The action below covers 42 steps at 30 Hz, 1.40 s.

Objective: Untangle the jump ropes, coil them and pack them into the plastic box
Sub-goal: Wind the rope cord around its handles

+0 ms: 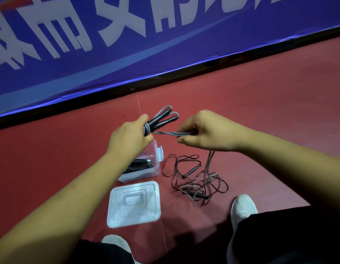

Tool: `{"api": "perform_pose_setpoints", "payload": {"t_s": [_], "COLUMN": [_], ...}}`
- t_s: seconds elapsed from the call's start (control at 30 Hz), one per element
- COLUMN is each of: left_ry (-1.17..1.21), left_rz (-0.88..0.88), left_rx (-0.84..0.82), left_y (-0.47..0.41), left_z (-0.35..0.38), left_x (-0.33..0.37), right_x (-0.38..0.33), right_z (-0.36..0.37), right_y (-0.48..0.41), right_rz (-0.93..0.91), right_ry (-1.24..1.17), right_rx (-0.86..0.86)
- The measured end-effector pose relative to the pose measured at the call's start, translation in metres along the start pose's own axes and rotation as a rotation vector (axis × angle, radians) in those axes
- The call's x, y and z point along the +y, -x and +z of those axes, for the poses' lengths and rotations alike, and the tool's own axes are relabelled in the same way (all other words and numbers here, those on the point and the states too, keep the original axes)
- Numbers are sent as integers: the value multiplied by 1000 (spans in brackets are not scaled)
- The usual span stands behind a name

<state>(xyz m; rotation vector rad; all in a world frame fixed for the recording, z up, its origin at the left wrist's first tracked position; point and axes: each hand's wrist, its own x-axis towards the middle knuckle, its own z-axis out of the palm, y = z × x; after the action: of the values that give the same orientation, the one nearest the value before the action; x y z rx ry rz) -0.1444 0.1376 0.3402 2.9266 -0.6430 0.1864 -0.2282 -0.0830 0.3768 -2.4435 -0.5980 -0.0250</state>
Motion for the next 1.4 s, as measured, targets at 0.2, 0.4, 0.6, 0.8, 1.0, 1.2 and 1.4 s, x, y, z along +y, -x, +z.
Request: {"api": "perform_pose_setpoints", "payload": {"t_s": [0.2, 0.4, 0.6, 0.8, 1.0, 1.2, 1.4], "left_ry": [-66, -19, 119, 532, 1178, 1355, 1204], "left_rz": [73, 249, 457, 485, 209, 85, -50], "left_rx": [-267, -305, -418, -361, -307, -225, -95], "left_y": [9, 7, 13, 23, 21, 10, -5], "left_z": [14, -6, -11, -28, -30, -32, -35], "left_x": [23, 24, 23, 31, 31, 20, 0], "right_x": [-7, 5, 25, 36, 42, 34, 29], "right_z": [1, -14, -11, -11, -1, 13, 13], "right_y": [-1, -5, -6, -12, -8, -2, 4], "right_rz": [-155, -150, 9, 98, 247, 310, 362], "right_ry": [242, 239, 97, -122, -310, -582, -509], "right_rx": [150, 393, 467, 397, 183, -53, -45]}}
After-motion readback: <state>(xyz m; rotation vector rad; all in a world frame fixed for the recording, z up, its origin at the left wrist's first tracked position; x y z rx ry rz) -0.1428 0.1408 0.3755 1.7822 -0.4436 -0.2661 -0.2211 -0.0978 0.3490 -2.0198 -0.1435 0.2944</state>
